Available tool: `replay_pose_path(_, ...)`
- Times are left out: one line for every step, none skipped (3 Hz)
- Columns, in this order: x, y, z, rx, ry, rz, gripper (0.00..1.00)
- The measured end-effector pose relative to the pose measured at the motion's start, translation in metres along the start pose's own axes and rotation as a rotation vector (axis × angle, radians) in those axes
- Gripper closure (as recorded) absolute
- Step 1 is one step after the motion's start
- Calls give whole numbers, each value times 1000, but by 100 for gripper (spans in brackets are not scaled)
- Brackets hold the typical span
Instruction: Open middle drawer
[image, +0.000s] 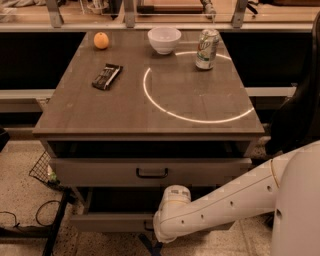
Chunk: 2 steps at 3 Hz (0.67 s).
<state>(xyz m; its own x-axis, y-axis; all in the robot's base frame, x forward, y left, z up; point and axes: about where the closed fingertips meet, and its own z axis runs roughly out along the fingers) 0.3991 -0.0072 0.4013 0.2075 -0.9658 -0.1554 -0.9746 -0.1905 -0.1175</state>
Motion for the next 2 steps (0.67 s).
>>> replay_pose_path(0,21,-2,1,11,5,100)
replay_pose_path(0,27,-3,2,16,6,100)
